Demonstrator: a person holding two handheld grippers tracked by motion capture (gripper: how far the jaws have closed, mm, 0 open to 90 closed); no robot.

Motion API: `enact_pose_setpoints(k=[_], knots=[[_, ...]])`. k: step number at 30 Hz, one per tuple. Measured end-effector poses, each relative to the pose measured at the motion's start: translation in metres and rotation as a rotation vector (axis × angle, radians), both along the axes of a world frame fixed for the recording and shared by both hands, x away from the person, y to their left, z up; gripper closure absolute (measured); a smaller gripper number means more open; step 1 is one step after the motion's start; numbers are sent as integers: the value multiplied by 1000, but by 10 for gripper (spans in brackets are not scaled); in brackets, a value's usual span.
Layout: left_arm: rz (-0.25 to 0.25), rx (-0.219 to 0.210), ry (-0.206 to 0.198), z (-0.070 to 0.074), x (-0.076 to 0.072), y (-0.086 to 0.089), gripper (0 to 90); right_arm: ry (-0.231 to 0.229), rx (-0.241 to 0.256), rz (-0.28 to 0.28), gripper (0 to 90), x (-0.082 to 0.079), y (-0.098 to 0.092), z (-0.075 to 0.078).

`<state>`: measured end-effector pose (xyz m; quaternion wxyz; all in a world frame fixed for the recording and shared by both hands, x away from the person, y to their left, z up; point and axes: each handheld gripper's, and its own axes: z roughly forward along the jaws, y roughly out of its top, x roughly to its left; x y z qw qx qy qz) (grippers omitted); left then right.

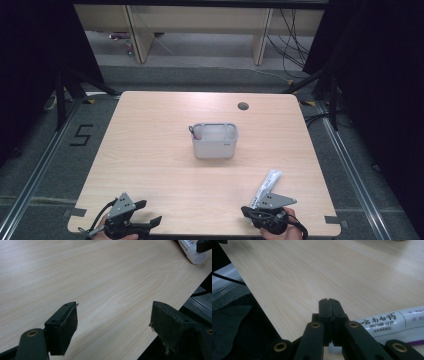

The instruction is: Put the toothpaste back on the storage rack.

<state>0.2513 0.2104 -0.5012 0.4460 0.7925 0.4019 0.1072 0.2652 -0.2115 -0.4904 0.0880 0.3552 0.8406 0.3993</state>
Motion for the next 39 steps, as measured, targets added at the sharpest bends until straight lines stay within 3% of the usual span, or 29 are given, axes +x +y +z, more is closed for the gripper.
enact_pose_setpoints(k=[2, 6, 8, 10, 12, 18, 19, 20, 22, 31, 35, 36, 37, 38, 39], knots=[[5, -11, -5, 0, 0, -1, 215, -10, -16, 2, 891, 0, -1, -1], [1, 1, -2, 0, 0, 1, 216, 21, -10, 6, 893, -2, 0, -3], [1, 3, -1, 0, 0, 1, 216, 5, -27, 14, 893, -2, 1, -3], [1, 3, -1, 0, 0, 0, 216, 30, -30, 13, 893, -4, 1, -2], [5, -10, -8, -1, 0, -1, 216, 10, -36, 18, 893, -4, 0, -3], [-9, 17, 4, -1, 0, 1, 217, 13, -52, 18, 894, -10, -8, -2], [4, -6, -3, -2, 0, -1, 217, 15, -53, 14, 894, -11, -10, -2], [-13, 22, -1, -1, 0, 1, 217, 22, -52, 15, 894, -11, -12, -2], [1, 2, 3, -1, 0, -1, 217, 37, -56, -13, 895, -13, -16, -1], [2, 4, 2, -1, -1, -1, 217, -5, -87, -37, 896, -19, -36, -1], [-5, 12, 1, -1, -1, -1, 217, 16, -93, -48, 895, -20, -44, -1], [-4, 11, 1, -1, -1, -1, 218, 0, -97, -44, 895, -19, -47, -2], [-2, 11, 1, -1, -1, -1, 218, 37, -89, -94, 895, -24, -49, 0], [-4, 11, 4, -1, -1, -1, 218, 0, -96, -78, 895, -21, -52, -1], [-4, 12, 3, -1, -1, -1, 218, 6, -101, -90, 895, -22, -55, -1]])
